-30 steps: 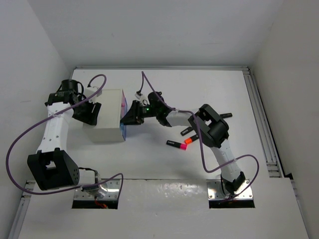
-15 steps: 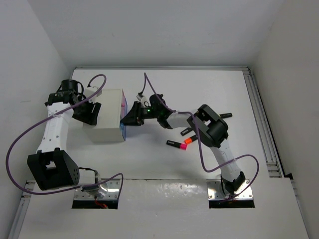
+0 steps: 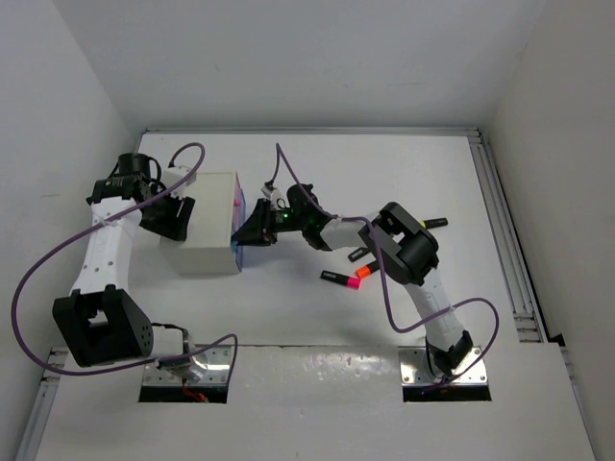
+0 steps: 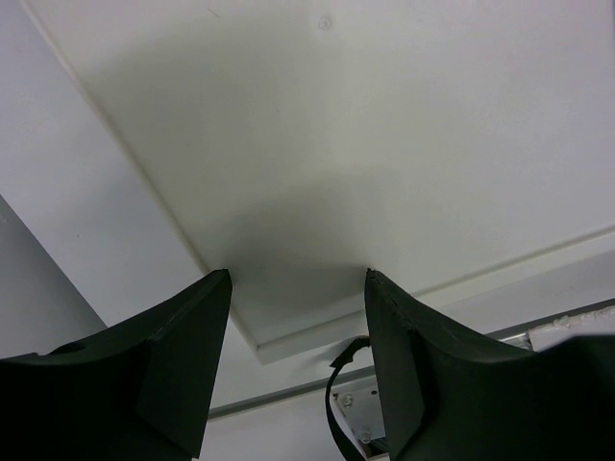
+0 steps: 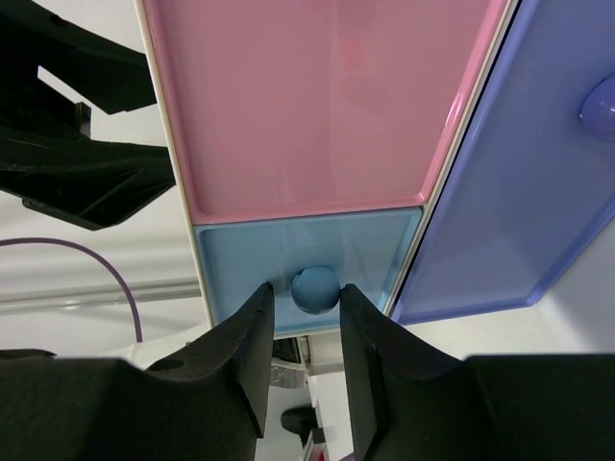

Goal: Sort the stationery into containers
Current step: Open the drawer in the storage box.

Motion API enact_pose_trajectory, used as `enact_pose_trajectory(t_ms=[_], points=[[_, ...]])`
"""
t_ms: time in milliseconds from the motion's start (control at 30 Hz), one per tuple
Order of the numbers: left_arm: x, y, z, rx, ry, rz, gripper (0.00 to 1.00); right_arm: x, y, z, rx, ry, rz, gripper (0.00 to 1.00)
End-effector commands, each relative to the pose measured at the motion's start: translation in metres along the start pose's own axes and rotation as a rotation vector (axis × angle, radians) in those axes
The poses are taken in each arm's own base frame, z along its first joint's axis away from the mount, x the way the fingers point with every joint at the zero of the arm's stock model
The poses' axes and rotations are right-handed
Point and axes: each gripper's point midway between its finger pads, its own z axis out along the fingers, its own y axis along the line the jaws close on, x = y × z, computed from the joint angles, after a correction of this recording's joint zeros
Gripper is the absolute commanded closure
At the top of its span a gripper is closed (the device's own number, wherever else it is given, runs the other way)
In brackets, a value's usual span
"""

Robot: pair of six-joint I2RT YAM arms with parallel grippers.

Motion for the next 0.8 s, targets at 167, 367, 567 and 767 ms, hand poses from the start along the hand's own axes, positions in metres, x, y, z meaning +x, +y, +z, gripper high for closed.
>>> enact_pose_trajectory(t_ms=[167, 367, 567, 767], points=[[0.017, 0.002, 0.016, 0.011, 0.071, -0.028, 0.36, 0.011, 0.019, 0.008, -0.073, 0.033, -0.062, 0.81], [0.02, 0.001, 0.019, 0.018, 0.082, -0.044, 0.36, 0.011, 0.014, 0.002, -0.057, 0.028, -0.052, 0.98], [0.022, 0.006, 0.02, -0.006, 0.097, -0.048, 0.36, 0.007, 0.008, -0.014, -0.042, 0.016, -0.053, 1.0], [0.021, 0.014, 0.02, -0.03, 0.101, -0.059, 0.36, 0.002, 0.004, -0.032, -0.03, 0.004, -0.048, 1.0]])
